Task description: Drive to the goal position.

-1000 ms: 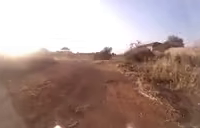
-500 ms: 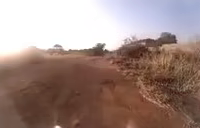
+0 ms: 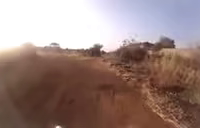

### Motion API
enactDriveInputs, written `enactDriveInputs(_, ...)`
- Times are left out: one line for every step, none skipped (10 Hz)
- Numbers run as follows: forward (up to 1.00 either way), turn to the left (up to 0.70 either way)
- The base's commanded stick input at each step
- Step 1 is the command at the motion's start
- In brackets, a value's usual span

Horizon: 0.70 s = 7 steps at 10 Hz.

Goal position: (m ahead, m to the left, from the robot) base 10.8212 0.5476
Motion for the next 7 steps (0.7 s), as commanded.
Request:
enactDriveInputs(0.70, 0.00)
enactDriveInputs(0.70, 0.00)
enactDriveInputs(0.70, 0.00)
enactDriveInputs(0.70, 0.00)
enactDriveInputs(0.70, 0.00)
enactDriveInputs(0.70, 0.00)
enactDriveInputs(0.70, 0.00)
